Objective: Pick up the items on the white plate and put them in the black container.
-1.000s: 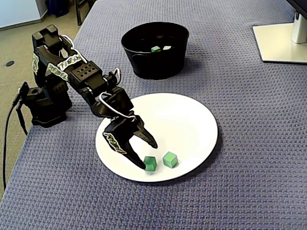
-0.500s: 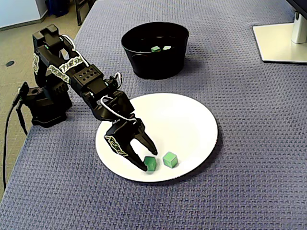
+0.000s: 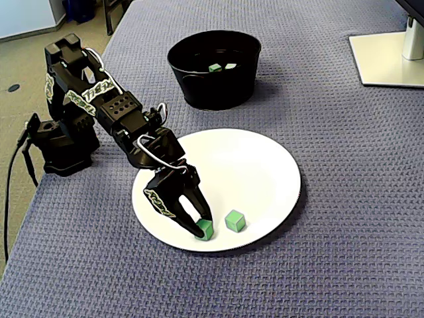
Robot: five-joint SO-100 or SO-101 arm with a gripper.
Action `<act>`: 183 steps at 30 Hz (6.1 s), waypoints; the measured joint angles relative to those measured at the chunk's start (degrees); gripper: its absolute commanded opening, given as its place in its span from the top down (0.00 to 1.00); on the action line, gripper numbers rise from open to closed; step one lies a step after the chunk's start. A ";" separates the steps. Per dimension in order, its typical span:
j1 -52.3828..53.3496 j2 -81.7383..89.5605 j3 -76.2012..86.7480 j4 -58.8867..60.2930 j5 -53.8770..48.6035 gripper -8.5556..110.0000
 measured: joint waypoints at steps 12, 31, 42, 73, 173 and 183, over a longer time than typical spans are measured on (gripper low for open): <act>0.09 6.94 -9.32 20.83 16.17 0.93; -44.21 47.37 -24.96 59.94 49.22 0.93; -67.76 52.91 -1.23 37.62 46.32 0.93; -47.90 43.42 -16.00 55.46 53.53 0.55; -7.21 36.30 -11.51 34.37 52.12 0.93; -45.70 40.69 -45.88 59.33 81.56 0.93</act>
